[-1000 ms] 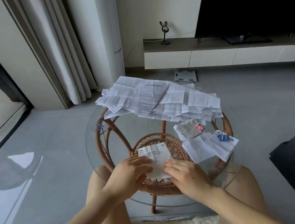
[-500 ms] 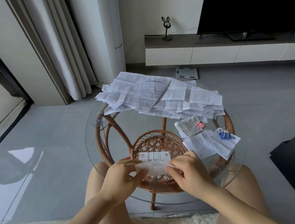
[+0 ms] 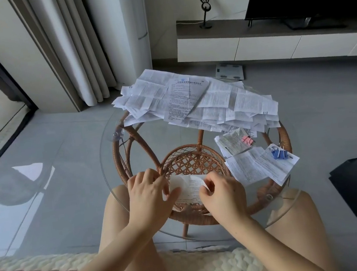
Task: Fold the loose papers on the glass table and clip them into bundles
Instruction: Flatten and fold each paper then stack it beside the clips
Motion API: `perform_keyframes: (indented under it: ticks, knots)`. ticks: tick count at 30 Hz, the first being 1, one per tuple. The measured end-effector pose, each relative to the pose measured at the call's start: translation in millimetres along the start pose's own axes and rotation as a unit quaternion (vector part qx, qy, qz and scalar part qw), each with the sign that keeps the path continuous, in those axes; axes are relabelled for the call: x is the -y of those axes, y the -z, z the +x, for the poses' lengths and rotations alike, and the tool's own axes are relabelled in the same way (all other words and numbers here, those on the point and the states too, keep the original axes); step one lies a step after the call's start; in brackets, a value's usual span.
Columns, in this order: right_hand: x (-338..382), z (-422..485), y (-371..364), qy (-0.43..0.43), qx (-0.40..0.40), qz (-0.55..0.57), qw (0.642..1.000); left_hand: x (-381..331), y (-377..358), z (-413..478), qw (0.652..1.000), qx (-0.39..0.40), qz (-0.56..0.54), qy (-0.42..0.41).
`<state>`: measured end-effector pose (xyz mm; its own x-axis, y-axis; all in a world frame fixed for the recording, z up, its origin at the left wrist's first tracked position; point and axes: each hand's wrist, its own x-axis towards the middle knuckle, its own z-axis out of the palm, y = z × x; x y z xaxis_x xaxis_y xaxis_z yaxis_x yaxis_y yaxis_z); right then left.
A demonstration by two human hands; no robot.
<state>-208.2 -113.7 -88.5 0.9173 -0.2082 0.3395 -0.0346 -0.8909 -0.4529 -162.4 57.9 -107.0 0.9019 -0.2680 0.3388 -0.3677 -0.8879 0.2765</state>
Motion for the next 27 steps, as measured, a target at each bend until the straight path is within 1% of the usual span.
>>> perform_keyframes:
  ticks: [4,8,10,13,16,20,23,27]
  knots:
    - [1,3,5,-0.006,0.026,-0.013,1.0,-1,0,-1,0.997,-0.022,0.014,-0.066]
    - [3,3,6,-0.017,0.044,-0.019,0.999,-2,-1,-2,0.994,-0.046,0.008,-0.096]
    - [4,3,6,-0.019,0.047,-0.025,0.998,-5,2,0,0.989,-0.044,-0.003,-0.141]
    - [6,6,9,-0.017,0.078,-0.031,0.996,-13,6,2,0.967,-0.001,-0.033,-0.251]
    - [9,7,11,-0.021,0.095,-0.045,0.994,-16,8,-2,0.944,0.058,-0.068,-0.318]
    - [10,9,10,-0.028,0.091,-0.053,0.994,-9,5,-5,0.931,0.091,-0.108,-0.337]
    - [9,11,10,-0.022,0.098,-0.063,0.993,-3,4,-6,0.927,0.111,-0.105,-0.342]
    - [8,11,12,-0.007,0.107,-0.069,0.992,-1,6,-6,0.926,0.11,-0.092,-0.35]
